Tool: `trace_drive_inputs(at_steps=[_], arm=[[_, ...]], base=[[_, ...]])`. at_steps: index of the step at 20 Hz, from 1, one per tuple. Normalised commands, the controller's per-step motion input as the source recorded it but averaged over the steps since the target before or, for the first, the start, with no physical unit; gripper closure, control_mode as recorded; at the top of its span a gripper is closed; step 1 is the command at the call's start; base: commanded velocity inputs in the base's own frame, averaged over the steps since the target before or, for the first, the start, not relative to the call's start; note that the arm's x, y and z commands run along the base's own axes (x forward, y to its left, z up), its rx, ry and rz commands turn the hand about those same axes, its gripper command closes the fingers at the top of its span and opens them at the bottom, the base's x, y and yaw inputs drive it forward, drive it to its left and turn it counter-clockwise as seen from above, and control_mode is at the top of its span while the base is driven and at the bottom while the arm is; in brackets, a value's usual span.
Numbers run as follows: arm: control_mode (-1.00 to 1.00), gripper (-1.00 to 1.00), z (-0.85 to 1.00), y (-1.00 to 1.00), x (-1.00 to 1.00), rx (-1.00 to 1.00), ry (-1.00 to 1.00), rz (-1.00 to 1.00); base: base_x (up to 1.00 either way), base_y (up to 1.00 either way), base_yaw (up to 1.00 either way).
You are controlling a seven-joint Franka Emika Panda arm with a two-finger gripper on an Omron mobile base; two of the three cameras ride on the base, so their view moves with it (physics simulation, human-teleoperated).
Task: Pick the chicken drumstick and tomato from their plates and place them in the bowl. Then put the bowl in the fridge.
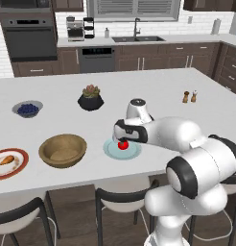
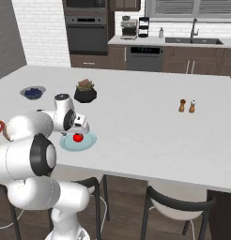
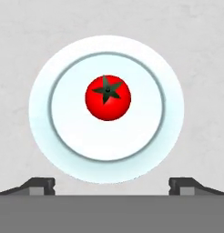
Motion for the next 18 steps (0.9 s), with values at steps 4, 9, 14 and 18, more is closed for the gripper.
trace_drive_inputs(at_steps=[4,9,14,18], arm=[[-1.0,-1.0,-0.38,0.0,0.29,0.01,0.04,0.0],[-1.0,-1.0,-0.22,0.0,0.3,0.0,0.0,0.0],[-1.0,-1.0,-0.27,0.03,0.23,0.0,0.01,0.0],[-1.0,-1.0,-0.31,0.15,0.22,0.0,0.0,0.0]], base=[[0.0,0.0,0.0],[0.0,0.0,0.0],[0.0,0.0,0.0],[0.0,0.0,0.0]])
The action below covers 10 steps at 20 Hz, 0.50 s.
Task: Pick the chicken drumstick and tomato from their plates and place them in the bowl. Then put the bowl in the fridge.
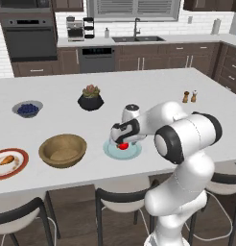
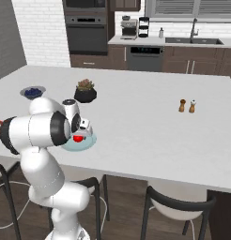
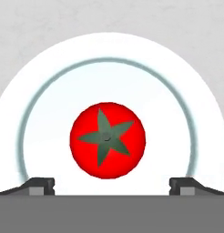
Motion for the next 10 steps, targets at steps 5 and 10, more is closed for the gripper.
trace_drive_inputs(at_steps=[5,10], arm=[[-1.0,-1.0,-0.15,0.14,0.22,0.0,0.0,0.0],[-1.0,-1.0,-0.1,0.09,0.29,0.0,0.0,0.0]], base=[[0.0,0.0,0.0],[0.0,0.0,0.0]])
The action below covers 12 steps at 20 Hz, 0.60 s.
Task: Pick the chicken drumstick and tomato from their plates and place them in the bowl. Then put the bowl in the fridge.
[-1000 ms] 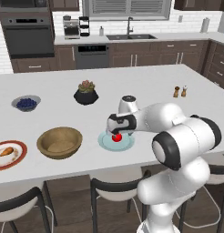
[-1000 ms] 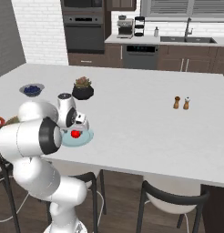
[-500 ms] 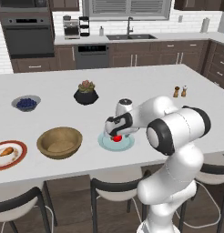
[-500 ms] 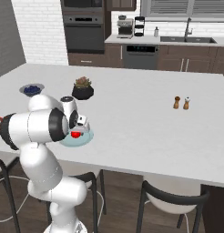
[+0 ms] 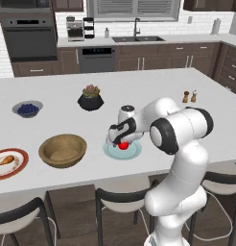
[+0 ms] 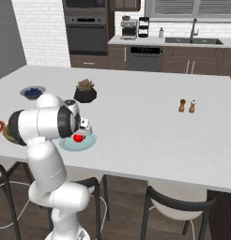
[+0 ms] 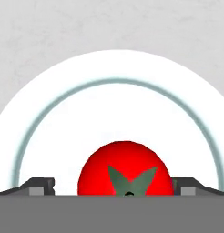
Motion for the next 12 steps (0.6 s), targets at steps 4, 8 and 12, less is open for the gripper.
trace_drive_inputs(at_steps=[4,8,12], arm=[[-1.0,-1.0,-0.04,0.0,0.0,0.0,0.0,0.0],[-1.0,-1.0,-0.01,-0.01,-0.36,0.0,0.0,-0.04],[-1.0,-1.0,0.0,0.0,-0.36,0.0,0.0,-0.08]], base=[[0.0,0.0,0.0],[0.0,0.0,0.0],[0.0,0.0,0.0]])
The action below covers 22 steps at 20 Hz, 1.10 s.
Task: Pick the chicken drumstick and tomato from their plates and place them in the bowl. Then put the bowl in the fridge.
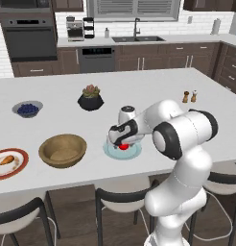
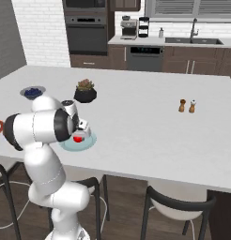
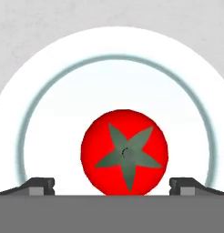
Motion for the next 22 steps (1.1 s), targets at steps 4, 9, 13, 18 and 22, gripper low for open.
trace_drive_inputs(at_steps=[4,9,13,18,22], arm=[[-1.0,-1.0,0.0,0.0,-0.03,0.0,0.0,-0.05],[-1.0,-1.0,-0.02,0.0,0.39,-0.03,0.0,0.0],[-1.0,-1.0,-0.06,0.0,0.08,-0.02,0.0,0.0],[-1.0,-1.0,-0.09,0.0,-0.08,0.0,0.02,-0.01],[-1.0,1.0,-0.11,0.0,-0.01,0.0,0.05,-0.01]], base=[[0.0,0.0,0.0],[0.0,0.0,0.0],[0.0,0.0,0.0],[0.0,0.0,0.0],[0.0,0.0,0.0]])
